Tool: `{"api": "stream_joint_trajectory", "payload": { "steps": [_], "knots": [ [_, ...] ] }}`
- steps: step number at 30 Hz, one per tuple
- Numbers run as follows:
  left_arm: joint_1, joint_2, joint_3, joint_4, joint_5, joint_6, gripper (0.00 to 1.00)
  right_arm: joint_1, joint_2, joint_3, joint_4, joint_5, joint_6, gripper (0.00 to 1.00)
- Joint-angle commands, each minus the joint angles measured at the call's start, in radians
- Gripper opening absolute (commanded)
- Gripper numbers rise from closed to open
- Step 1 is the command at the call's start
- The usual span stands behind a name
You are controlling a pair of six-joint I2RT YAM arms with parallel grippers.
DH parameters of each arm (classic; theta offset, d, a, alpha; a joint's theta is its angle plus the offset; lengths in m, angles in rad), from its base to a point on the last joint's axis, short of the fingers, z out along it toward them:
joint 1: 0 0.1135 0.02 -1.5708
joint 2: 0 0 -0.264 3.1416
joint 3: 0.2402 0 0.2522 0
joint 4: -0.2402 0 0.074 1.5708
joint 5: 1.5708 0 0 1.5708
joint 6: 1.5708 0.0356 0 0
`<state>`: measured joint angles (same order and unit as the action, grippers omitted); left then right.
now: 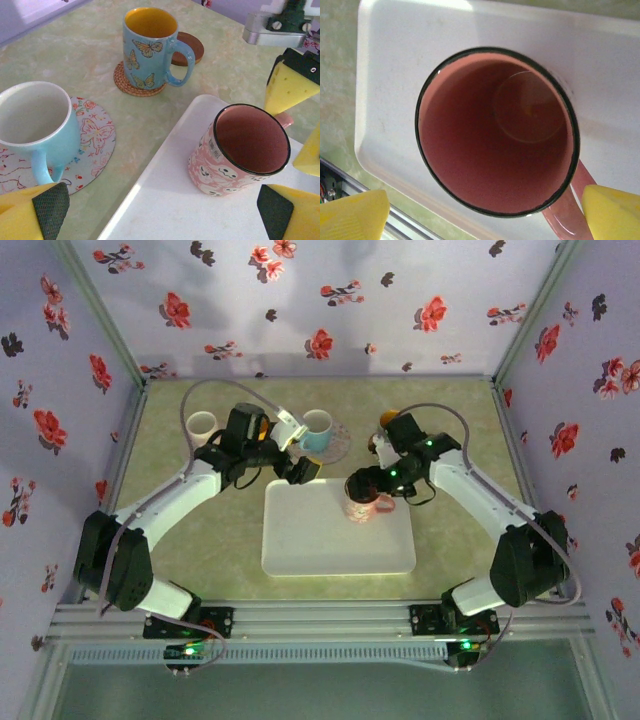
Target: Place the cup by the coaster
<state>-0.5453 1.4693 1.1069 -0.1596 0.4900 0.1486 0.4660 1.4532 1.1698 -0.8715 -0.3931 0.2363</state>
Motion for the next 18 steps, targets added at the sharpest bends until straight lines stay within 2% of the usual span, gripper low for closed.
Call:
{"api": "stream_joint_trajectory", "payload": {
  "steps": [1, 13, 18],
  "knots": [
    [-0.007, -0.012, -0.021, 0.031, 0.013, 0.008, 1.00, 0.015, -0.027, -0.027, -0.038, -0.030, 0.010, 1.00],
    [-0.008, -0.018, -0.027, 0.037, 0.021, 0.012, 1.00, 0.098, -0.064, -0.063, -0.032, -0.025, 0.012, 1.00],
    [-0.008, -0.024, -0.037, 0.035, 0.021, 0.016, 1.00, 0.143, -0.081, -0.089, -0.032, 0.072, 0.006, 1.00]
  ]
}}
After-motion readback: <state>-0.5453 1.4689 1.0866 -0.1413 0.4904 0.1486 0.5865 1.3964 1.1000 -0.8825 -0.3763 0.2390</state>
